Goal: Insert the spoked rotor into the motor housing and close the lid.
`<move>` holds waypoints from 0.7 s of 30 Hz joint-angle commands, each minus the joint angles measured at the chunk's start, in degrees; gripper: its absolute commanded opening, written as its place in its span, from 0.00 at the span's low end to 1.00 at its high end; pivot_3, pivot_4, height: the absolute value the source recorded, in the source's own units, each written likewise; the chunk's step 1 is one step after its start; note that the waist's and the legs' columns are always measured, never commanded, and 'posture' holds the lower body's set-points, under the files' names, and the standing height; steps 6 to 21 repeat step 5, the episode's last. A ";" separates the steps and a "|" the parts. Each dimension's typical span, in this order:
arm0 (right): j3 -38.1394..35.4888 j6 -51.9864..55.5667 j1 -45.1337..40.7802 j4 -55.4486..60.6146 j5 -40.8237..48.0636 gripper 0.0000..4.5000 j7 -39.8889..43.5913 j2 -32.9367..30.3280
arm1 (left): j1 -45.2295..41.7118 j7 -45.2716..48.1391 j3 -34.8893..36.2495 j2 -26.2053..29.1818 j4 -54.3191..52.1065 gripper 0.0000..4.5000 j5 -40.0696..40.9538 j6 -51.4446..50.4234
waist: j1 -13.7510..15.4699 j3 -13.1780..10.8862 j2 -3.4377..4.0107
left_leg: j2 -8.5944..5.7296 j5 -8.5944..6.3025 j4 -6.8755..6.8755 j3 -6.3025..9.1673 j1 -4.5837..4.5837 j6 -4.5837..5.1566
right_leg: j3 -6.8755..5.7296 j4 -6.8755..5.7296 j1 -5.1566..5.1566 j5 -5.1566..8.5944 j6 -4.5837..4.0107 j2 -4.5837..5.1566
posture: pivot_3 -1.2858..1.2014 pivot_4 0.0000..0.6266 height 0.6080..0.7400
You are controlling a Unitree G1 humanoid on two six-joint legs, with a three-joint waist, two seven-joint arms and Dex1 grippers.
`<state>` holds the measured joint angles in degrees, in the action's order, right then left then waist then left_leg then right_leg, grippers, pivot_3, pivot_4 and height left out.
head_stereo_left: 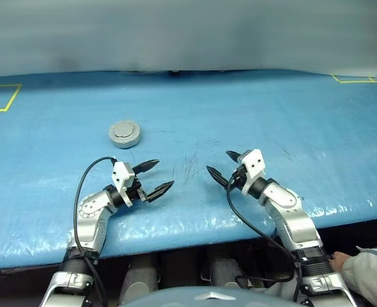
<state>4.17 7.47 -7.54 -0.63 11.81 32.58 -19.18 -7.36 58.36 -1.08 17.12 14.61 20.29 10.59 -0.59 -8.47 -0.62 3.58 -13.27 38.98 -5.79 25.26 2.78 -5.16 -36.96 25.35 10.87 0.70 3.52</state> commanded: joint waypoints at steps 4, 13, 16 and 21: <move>-0.14 -2.33 -0.44 0.07 -1.35 0.99 -0.39 0.65 | 0.49 -1.27 -0.23 -0.70 -0.77 1.00 -0.52 1.56 | -0.01 0.00 0.00 | 0.00 0.00 0.00 0.00 0.00 0.00 | 0.00 0.00 -0.01 0.00 0.00 0.00 | 0.52 0.24 1.00; -0.18 -2.48 -0.44 -0.04 -1.43 0.99 -0.38 0.77 | 0.54 -1.36 -0.28 -0.74 -0.78 1.00 -0.56 1.65 | -0.01 0.00 0.00 | 0.00 0.00 0.00 -0.01 0.00 0.00 | 0.00 0.00 -0.01 0.00 0.00 0.00 | 0.52 0.24 1.00; -0.18 -2.48 -0.44 -0.04 -1.43 0.99 -0.38 0.77 | 0.54 -1.36 -0.28 -0.74 -0.78 1.00 -0.56 1.65 | -0.01 0.00 0.00 | 0.00 0.00 0.00 -0.01 0.00 0.00 | 0.00 0.00 -0.01 0.00 0.00 0.00 | 0.52 0.24 1.00; -0.18 -2.48 -0.44 -0.04 -1.43 0.99 -0.38 0.77 | 0.54 -1.36 -0.28 -0.74 -0.78 1.00 -0.56 1.65 | -0.01 0.00 0.00 | 0.00 0.00 0.00 -0.01 0.00 0.00 | 0.00 0.00 -0.01 0.00 0.00 0.00 | 0.52 0.24 1.00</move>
